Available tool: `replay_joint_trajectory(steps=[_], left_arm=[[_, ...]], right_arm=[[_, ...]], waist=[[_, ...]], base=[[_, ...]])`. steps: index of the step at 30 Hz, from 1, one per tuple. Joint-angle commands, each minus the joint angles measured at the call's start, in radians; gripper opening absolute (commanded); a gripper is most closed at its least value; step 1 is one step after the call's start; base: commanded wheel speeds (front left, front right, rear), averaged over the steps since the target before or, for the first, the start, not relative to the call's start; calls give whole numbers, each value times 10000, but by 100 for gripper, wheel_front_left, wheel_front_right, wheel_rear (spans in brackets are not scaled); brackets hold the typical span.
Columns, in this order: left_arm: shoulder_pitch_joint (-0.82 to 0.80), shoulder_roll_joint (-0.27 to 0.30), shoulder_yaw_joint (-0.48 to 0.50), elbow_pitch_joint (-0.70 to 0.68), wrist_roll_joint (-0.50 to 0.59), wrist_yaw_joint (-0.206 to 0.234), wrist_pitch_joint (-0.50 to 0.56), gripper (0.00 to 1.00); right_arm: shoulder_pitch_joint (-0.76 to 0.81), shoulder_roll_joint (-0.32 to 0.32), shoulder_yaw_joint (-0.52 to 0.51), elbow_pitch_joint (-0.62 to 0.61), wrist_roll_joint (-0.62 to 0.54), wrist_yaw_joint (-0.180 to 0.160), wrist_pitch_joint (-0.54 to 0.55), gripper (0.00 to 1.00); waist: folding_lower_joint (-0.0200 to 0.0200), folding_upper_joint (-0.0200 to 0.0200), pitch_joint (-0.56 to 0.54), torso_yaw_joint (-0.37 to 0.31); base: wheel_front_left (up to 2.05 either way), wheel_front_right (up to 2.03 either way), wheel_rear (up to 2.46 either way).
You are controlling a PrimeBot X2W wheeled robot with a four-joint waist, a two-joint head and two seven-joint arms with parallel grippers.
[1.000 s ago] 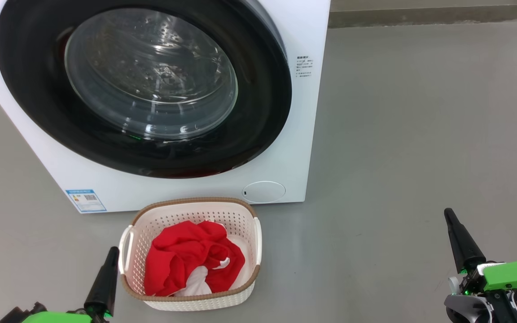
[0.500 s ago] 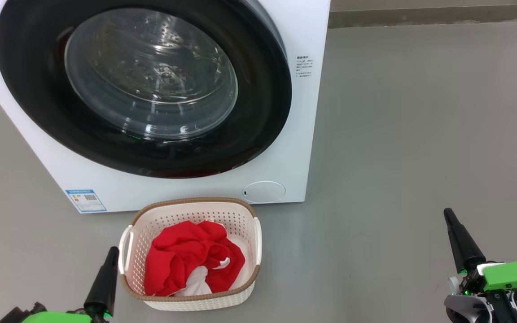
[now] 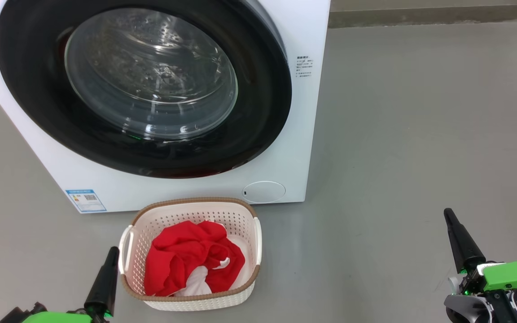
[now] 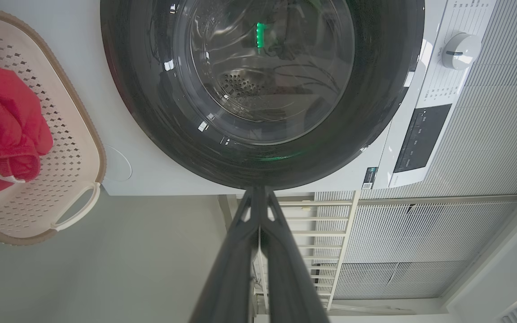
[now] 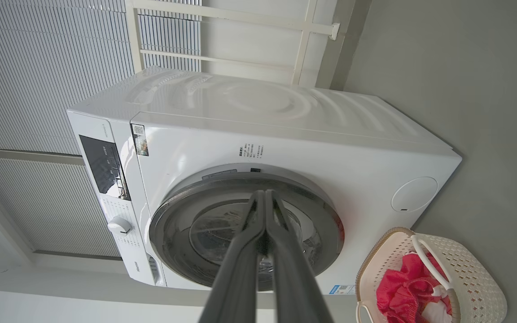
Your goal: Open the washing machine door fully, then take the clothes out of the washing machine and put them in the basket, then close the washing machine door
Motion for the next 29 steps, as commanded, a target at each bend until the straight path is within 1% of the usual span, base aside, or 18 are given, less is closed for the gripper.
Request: replay_joint_trajectory(steps=[1,29], left_arm=[[-413,100,357,-203,103,-71,61,0],[-414,93,368,-202,112,-71,70,0]], right_arm=[[-433,-69,146,-243,-77,6,56,0],[-434,-61,136,-242,-86,6,65,0]], waist=[[0,0,0,0],[0,0,0,0]], base=[[0,0,0],[0,0,0]])
